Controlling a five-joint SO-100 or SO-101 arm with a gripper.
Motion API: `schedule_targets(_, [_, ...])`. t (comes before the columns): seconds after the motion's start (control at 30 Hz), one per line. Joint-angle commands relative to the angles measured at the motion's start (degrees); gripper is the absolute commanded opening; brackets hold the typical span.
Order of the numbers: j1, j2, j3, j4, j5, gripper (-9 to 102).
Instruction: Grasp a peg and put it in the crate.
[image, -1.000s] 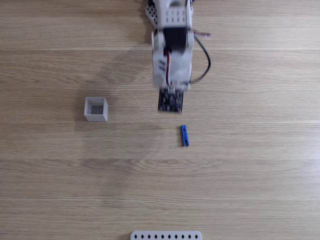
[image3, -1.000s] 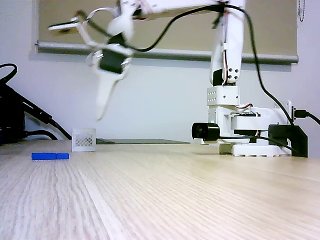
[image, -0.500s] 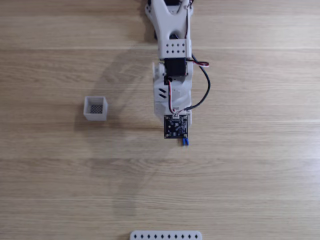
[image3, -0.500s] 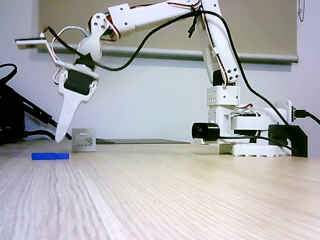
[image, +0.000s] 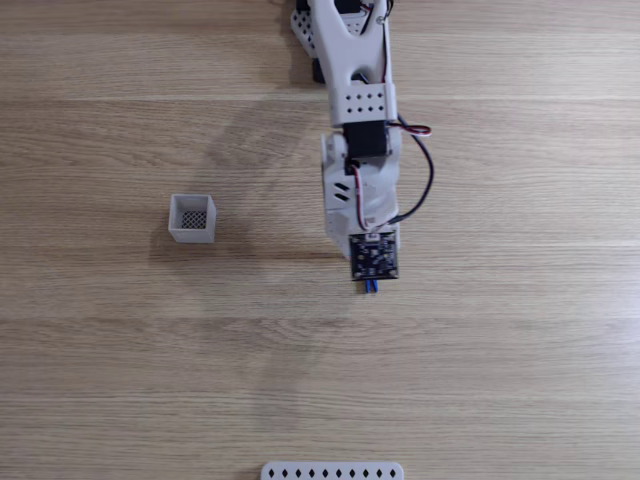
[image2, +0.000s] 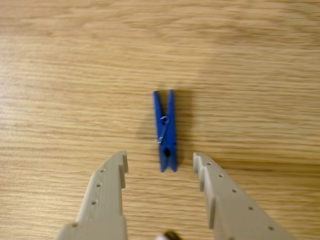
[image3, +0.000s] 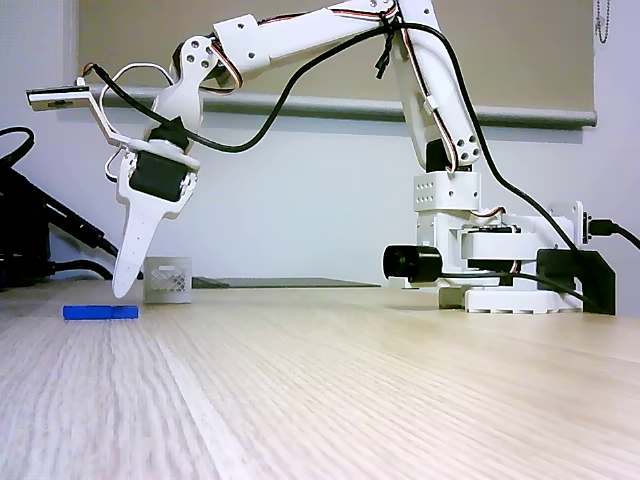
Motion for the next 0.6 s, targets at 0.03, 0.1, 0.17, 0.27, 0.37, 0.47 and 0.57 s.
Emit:
schedule_targets(0.03, [-1.1, -0.5, -6.2, -1.0, -0.4, 23])
schedule_targets(0.1, [-1.1, -1.2, -6.2, -1.2, -0.4, 23])
schedule_targets(0.17, [-0.9, -1.9, -6.9, -2.5, -0.4, 23])
schedule_targets(0.27, [-0.7, -2.5, -7.6, -4.0, -0.4, 23])
schedule_targets(0.37, [-0.8, -3.3, -8.1, -4.8, -0.4, 23])
schedule_targets(0.47, [-0.5, -4.9, -8.8, -4.7, -0.4, 22])
schedule_targets(0.57, [-0.4, -5.4, -8.2, -4.1, -0.4, 13])
